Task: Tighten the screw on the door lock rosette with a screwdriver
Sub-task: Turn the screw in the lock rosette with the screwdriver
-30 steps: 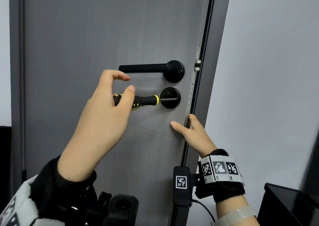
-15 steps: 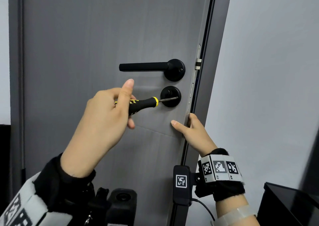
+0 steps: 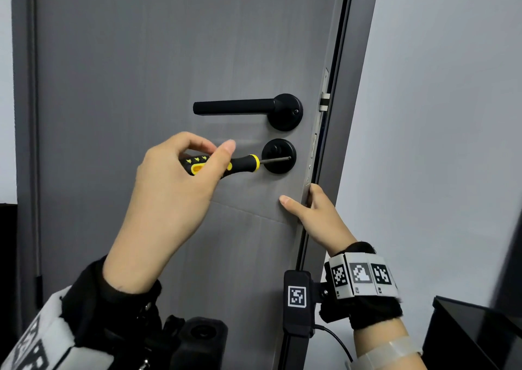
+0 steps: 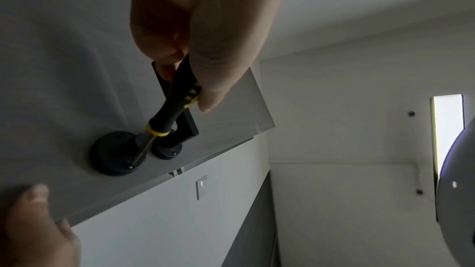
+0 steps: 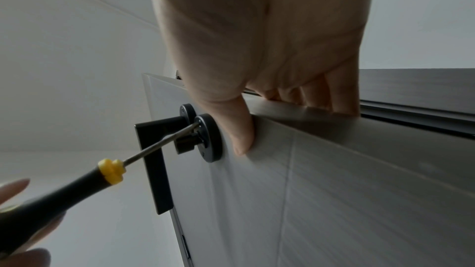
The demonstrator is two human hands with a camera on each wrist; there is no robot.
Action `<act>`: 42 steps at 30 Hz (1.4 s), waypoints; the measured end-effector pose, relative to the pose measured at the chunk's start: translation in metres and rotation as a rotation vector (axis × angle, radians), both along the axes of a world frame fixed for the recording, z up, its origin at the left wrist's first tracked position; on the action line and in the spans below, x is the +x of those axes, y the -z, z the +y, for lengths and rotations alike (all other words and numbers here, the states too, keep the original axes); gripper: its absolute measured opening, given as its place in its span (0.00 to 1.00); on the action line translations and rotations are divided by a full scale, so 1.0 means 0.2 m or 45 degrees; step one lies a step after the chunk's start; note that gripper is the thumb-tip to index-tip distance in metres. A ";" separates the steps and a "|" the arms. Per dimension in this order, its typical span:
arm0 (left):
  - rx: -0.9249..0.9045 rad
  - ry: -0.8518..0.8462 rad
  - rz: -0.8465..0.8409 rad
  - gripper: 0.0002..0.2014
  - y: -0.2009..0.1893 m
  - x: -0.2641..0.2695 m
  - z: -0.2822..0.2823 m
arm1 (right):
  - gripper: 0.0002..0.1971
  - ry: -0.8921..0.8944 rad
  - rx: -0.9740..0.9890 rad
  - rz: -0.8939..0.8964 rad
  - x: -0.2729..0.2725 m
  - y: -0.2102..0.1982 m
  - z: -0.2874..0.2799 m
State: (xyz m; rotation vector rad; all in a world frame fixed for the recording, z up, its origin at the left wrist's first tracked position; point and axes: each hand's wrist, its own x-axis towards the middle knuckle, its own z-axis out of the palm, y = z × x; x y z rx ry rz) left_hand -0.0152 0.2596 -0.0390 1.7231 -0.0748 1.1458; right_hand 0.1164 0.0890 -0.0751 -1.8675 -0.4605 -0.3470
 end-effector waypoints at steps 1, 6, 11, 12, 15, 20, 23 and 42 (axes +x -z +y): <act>0.012 0.002 0.020 0.17 0.00 -0.01 -0.01 | 0.21 -0.002 0.001 -0.002 0.00 0.00 0.00; 0.020 0.089 0.107 0.22 0.00 -0.03 -0.01 | 0.21 -0.002 0.015 0.000 0.01 0.00 0.00; 0.077 0.131 0.160 0.03 0.01 -0.04 0.03 | 0.20 0.013 -0.004 -0.010 0.01 0.00 0.00; 0.111 0.136 0.171 0.04 0.01 -0.04 0.04 | 0.20 0.016 -0.008 -0.009 0.02 0.00 0.00; 0.215 0.100 0.192 0.07 0.00 -0.04 0.05 | 0.19 0.015 -0.002 -0.010 0.01 0.00 0.00; 0.179 0.052 0.236 0.13 -0.03 -0.04 0.02 | 0.18 0.013 0.004 -0.005 0.00 0.00 0.00; 0.168 0.049 0.286 0.20 -0.04 -0.05 0.00 | 0.18 0.010 0.011 -0.002 0.00 -0.01 0.00; 0.096 0.079 0.229 0.10 -0.03 -0.04 0.00 | 0.19 0.000 0.010 0.009 -0.02 -0.01 0.01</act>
